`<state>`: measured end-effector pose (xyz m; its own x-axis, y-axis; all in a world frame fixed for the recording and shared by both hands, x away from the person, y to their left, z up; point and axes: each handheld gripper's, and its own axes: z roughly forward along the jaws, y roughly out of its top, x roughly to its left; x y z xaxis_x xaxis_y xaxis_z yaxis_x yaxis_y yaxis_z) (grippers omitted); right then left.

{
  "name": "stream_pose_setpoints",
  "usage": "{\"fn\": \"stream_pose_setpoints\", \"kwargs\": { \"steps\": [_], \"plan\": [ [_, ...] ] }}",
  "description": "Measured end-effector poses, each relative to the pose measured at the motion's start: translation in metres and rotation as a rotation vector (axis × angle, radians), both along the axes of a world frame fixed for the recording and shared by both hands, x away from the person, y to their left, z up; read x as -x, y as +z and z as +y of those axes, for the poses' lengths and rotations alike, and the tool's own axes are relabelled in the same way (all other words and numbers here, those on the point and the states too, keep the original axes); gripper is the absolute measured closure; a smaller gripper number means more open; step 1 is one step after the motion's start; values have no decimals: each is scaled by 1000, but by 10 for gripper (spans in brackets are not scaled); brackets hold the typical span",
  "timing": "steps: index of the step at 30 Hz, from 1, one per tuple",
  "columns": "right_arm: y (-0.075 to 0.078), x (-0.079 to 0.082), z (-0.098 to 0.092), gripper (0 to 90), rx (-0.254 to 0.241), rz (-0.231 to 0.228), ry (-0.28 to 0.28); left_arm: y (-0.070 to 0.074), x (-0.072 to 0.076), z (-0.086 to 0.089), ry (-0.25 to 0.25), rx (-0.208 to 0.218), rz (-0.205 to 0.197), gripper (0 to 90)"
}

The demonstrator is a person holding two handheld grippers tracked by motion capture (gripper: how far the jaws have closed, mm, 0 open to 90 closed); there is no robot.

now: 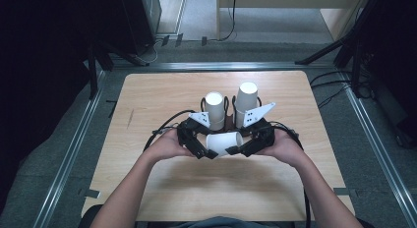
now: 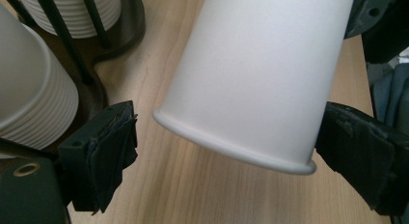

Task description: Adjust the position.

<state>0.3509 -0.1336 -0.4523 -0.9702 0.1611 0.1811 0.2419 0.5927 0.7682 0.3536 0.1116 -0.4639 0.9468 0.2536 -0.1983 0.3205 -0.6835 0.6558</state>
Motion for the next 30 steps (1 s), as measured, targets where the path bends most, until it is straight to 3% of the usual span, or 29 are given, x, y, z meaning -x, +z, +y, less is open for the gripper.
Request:
{"fn": "stream_pose_setpoints", "kwargs": {
  "steps": [4, 14, 21, 30],
  "plan": [
    [1, 0, -1, 332, -6, -2, -4, 1, 1, 3, 17, 30, 10, 81],
    [5, -1, -5, 331, -40, -8, -7, -2, 4, -1, 33, 70, -7, 82],
    [9, 1, -5, 331, -59, -4, -1, -7, 5, -6, 20, 86, 1, 92],
    [9, 1, -3, 332, -76, 7, 11, -5, 8, -4, -14, 120, -16, 188]
  ]
}}
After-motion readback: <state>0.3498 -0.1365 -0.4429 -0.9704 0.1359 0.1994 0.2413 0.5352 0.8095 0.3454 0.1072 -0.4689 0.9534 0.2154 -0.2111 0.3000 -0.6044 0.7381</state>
